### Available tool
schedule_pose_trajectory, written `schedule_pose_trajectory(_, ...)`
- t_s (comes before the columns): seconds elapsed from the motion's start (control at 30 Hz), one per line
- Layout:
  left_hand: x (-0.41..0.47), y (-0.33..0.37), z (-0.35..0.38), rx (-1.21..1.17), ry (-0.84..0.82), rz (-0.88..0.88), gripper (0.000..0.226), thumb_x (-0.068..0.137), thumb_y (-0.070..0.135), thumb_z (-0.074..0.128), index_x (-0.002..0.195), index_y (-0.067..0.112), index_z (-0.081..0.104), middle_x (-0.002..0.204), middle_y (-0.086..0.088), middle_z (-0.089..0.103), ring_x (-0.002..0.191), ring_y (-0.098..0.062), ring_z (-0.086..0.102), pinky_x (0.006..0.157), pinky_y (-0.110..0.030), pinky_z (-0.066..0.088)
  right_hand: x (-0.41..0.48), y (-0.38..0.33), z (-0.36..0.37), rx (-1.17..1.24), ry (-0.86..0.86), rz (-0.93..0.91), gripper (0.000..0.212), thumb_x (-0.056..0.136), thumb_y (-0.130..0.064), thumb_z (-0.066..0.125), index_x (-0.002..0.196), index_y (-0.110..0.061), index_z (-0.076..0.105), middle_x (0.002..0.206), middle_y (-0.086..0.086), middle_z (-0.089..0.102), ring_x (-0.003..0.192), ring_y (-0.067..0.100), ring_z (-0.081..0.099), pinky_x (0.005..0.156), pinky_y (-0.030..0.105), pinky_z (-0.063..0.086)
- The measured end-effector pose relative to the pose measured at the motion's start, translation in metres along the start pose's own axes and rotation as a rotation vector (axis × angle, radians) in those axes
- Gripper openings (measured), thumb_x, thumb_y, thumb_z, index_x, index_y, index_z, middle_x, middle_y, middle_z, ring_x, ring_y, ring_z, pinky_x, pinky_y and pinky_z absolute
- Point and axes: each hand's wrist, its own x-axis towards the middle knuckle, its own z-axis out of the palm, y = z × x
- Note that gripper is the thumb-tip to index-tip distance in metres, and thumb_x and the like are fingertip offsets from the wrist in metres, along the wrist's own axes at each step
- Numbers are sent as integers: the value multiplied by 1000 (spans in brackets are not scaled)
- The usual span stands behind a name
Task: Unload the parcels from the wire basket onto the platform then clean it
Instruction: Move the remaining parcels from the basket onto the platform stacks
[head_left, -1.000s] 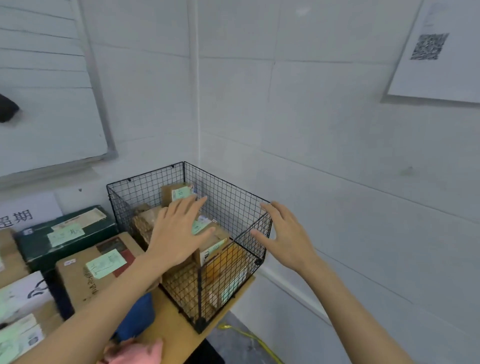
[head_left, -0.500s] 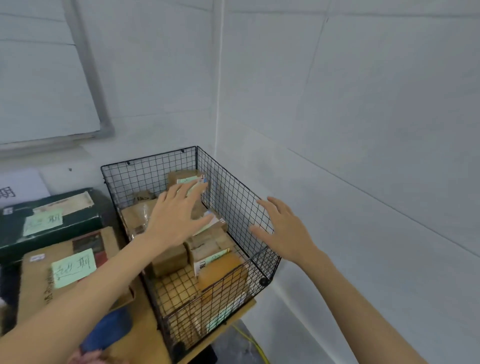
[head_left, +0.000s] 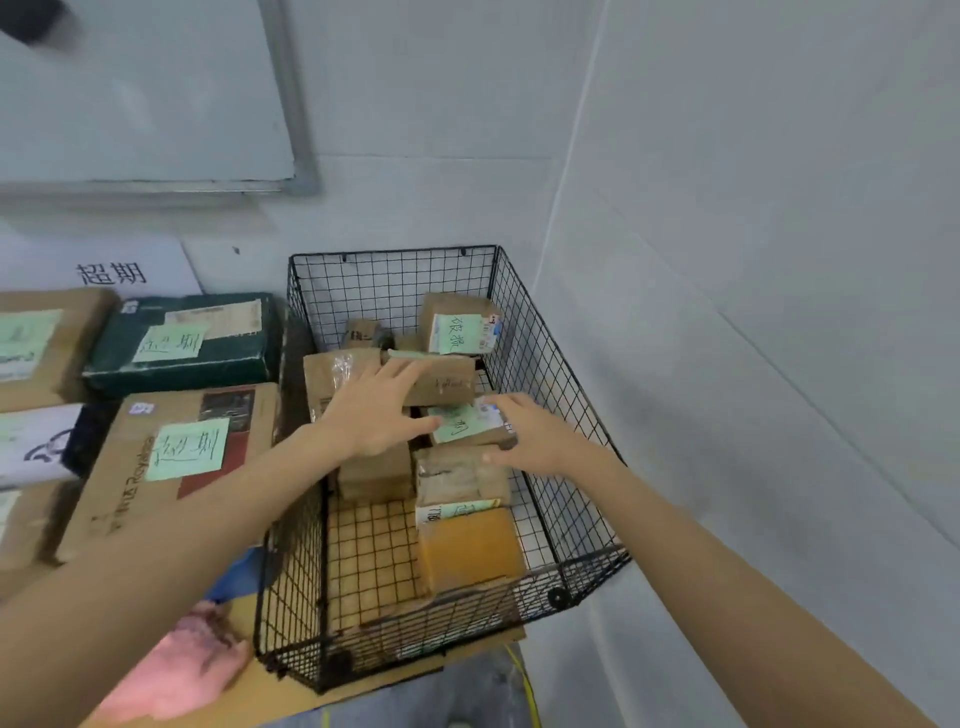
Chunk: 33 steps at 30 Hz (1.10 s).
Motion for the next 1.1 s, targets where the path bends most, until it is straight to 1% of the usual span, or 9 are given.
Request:
schedule_pose_trajectory(0.17, 15, -3, 30, -76, -130, -80, 81, 89, 57, 59, 155, 29, 21, 160, -2, 26, 134, -29, 43, 109, -50, 38, 41, 27, 19, -4, -209, 36, 98, 84, -31, 76, 158, -22, 13, 162, 12, 15, 143, 33, 33, 114, 47, 35)
schedule_pose_trajectory(0.27, 22, -11, 51, -92, -193, -118, 83, 89, 56, 61, 155, 28, 20, 160, -1, 26, 138, -26, 39, 111, -48, 37, 59, 40, 31, 4, -253, 72, 103, 82, -33, 79, 158, -19, 12, 163, 14, 13, 146, 35, 27, 117, 50, 30)
schedule_pose_trajectory(0.37, 28, -20, 71, -98, -236, -125, 87, 86, 54, 66, 155, 26, 21, 159, -2, 29, 139, -23, 38, 112, -42, 36, 70, 50, 44, 32, -257, 108, 107, 78, -34, 82, 158, -20, 11, 164, 11, 9, 147, 34, 25, 118, 51, 26)
schedule_pose_trajectory(0.47, 35, -31, 90, -75, -299, -130, 91, 82, 55, 69, 155, 26, 21, 158, -1, 31, 138, -23, 39, 111, -42, 37, 79, 58, 58, 28, -269, 126, 116, 70, -34, 87, 157, -23, 12, 164, 7, 13, 147, 32, 26, 116, 56, 28)
schedule_pose_trajectory(0.57, 39, -41, 107, -37, -358, -142, 94, 79, 58, 70, 154, 30, 20, 158, 0, 30, 138, -23, 39, 111, -45, 38, 85, 62, 70, 16, -302, 148, 120, 68, -30, 89, 158, -24, 10, 163, 6, 15, 145, 33, 29, 115, 58, 30)
schedule_pose_trajectory(0.77, 46, -49, 127, -27, -421, -126, 96, 75, 55, 74, 153, 31, 23, 158, 1, 32, 145, -26, 27, 117, -47, 27, 98, 66, 80, -5, -351, 151, 119, 68, -24, 89, 158, -24, 12, 161, 2, 19, 145, 30, 29, 114, 54, 33)
schedule_pose_trajectory(0.87, 46, -47, 133, -20, -438, -79, 96, 73, 54, 76, 151, 29, 26, 153, 4, 37, 142, -22, 28, 117, -45, 25, 98, 67, 80, -31, -360, 133, 119, 64, -22, 91, 156, -25, 16, 158, 1, 24, 142, 29, 33, 113, 53, 35)
schedule_pose_trajectory(0.93, 47, -46, 138, -18, -436, -54, 99, 70, 54, 78, 151, 30, 26, 151, 5, 40, 140, -20, 30, 118, -47, 25, 99, 67, 80, -58, -358, 126, 118, 63, -18, 92, 155, -26, 18, 155, 2, 28, 139, 30, 36, 111, 53, 38)
schedule_pose_trajectory(1.1, 48, -46, 140, 23, -433, -16, 105, 66, 53, 82, 150, 30, 25, 148, 3, 39, 137, -20, 32, 117, -45, 25, 100, 64, 74, -63, -365, 87, 110, 62, -10, 89, 151, -24, 25, 143, 4, 35, 132, 29, 41, 105, 48, 45)
